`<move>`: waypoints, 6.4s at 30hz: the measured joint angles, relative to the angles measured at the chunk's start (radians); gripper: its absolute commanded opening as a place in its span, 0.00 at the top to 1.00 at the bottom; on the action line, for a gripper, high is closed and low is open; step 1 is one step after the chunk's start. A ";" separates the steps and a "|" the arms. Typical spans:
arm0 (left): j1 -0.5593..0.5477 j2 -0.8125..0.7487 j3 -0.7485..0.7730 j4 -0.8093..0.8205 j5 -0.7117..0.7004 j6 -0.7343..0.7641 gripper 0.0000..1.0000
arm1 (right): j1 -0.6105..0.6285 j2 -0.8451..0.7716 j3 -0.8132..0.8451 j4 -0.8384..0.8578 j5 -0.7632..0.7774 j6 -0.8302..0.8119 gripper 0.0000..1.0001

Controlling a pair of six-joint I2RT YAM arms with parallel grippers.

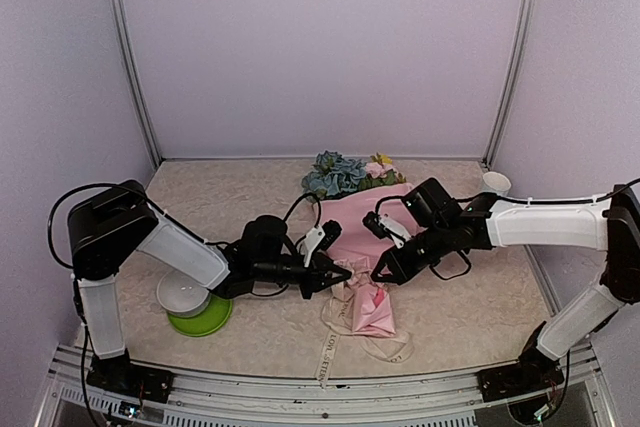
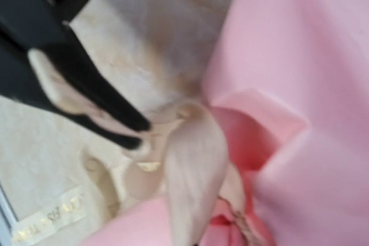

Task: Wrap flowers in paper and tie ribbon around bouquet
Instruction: Cross the half-tied ribbon over the folded bouquet.

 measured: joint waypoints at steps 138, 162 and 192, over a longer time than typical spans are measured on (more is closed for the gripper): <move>-0.257 -0.042 -0.006 0.019 -0.491 0.255 0.12 | 0.059 -0.211 -0.259 0.448 0.106 0.503 1.00; -0.263 -0.027 0.005 0.026 -0.595 0.211 0.49 | 0.059 -0.227 -0.311 0.520 0.153 0.570 1.00; -0.269 0.011 0.078 -0.034 -0.568 0.198 1.00 | 0.059 -0.252 -0.355 0.580 0.161 0.625 1.00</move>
